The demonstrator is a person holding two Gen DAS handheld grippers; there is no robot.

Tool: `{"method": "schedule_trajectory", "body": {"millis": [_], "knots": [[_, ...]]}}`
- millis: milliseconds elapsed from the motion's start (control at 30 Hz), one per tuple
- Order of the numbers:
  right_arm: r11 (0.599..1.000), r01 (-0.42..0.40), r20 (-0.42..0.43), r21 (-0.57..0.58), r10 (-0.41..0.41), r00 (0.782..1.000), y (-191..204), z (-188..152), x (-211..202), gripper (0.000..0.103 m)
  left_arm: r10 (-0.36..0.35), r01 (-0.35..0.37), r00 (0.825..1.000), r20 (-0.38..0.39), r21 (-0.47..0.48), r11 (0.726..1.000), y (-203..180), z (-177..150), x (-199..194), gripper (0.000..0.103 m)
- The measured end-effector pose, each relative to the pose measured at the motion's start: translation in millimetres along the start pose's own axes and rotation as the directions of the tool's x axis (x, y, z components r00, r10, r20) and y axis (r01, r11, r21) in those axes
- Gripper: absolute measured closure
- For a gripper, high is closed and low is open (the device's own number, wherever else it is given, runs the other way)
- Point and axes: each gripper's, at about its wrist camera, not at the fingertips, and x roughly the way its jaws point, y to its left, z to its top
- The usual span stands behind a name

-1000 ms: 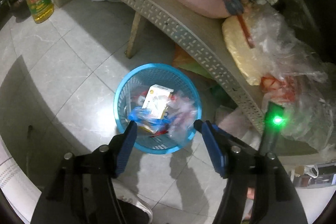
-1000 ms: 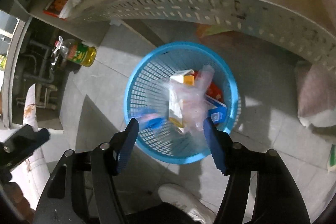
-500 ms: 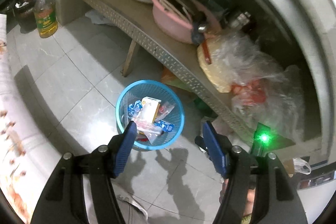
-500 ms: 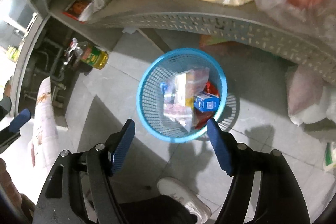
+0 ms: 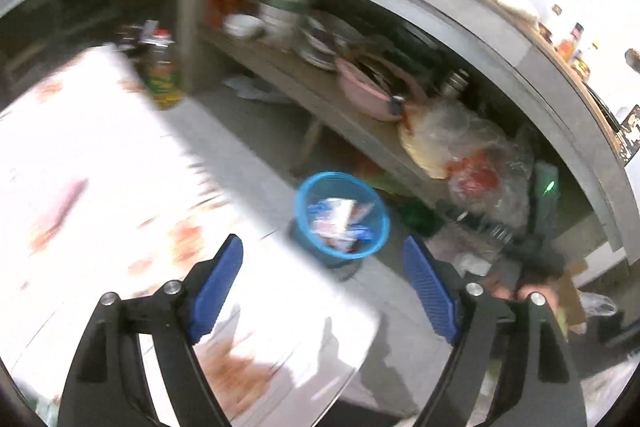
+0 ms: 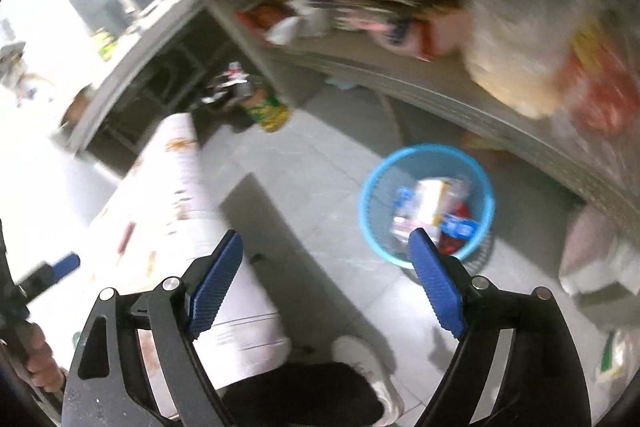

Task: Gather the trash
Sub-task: 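Open the left tool to drop the blue wrapper while the right tool drops the bag, then move both tools back over the table toward the bottle and sponge, then grasp the green-labelled plastic bottle with the left tool while the right tool grasps the pink sponge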

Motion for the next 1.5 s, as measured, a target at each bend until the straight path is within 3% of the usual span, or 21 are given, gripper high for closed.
{"method": "schedule_trajectory", "body": {"millis": [167, 333, 467, 567, 633, 667, 767, 833, 967, 1067, 1333, 1500], "knots": [[0.989, -0.11, -0.026, -0.098, 0.108, 0.994, 51.2, -7.4, 2.2, 0.02, 0.145, -0.14, 0.989, 0.035, -0.119, 0.983, 57.9, -63.9, -74.9, 0.02], [0.948, -0.239, -0.14, -0.212, 0.212, 0.967, 118.7, -23.1, 31.1, 0.02, 0.317, -0.298, 0.948, 0.022, -0.277, 0.913, 100.5, -131.4, -135.0, 0.019], [0.902, -0.353, -0.236, -0.25, 0.297, 0.925, 169.3, -38.1, 50.9, 0.02, 0.349, -0.31, 0.937, 0.019, -0.418, 0.854, 128.0, -167.7, -155.0, 0.019], [0.85, -0.467, -0.341, -0.244, 0.375, 0.862, 207.7, -53.4, 65.8, 0.02, 0.332, -0.284, 0.943, 0.0, -0.517, 0.807, 149.2, -181.8, -151.0, 0.019], [0.828, -0.502, -0.39, -0.247, 0.39, 0.834, 225.2, -69.4, 68.5, 0.02, 0.331, -0.274, 0.944, -0.011, -0.584, 0.764, 166.0, -187.3, -145.7, 0.019], [0.824, -0.507, -0.402, -0.253, 0.387, 0.829, 231.0, -76.8, 67.4, 0.02, 0.333, -0.269, 0.943, -0.015, -0.623, 0.734, 175.8, -188.3, -140.9, 0.02], [0.819, -0.503, -0.431, -0.275, 0.362, 0.826, 243.2, -88.9, 70.4, 0.02, 0.352, -0.277, 0.936, -0.025, -0.67, 0.689, 193.2, -184.4, -126.0, 0.018], [0.827, -0.485, -0.424, -0.286, 0.344, 0.837, 243.0, -88.0, 69.7, 0.02, 0.372, -0.285, 0.928, -0.009, -0.662, 0.693, 197.1, -176.6, -119.9, 0.016], [0.833, -0.442, -0.386, -0.333, 0.307, 0.87, 242.3, -79.5, 60.2, 0.02, 0.452, -0.376, 0.892, -0.01, -0.574, 0.728, 191.3, -154.1, -105.8, 0.016], [0.824, -0.42, -0.374, -0.38, 0.279, 0.885, 251.3, -67.8, 64.0, 0.02, 0.482, -0.42, 0.876, -0.021, -0.526, 0.74, 193.7, -140.4, -92.8, 0.016], [0.763, -0.375, -0.344, -0.526, 0.212, 0.915, 315.3, -41.5, 122.0, 0.02, 0.511, -0.474, 0.858, -0.058, -0.472, 0.743, 200.3, -126.2, -65.5, 0.016], [0.684, -0.343, -0.335, -0.644, 0.151, 0.93, 362.8, -33.9, 169.8, 0.018, 0.511, -0.486, 0.856, -0.076, -0.455, 0.747, 206.3, -130.7, -60.3, 0.016]]}}
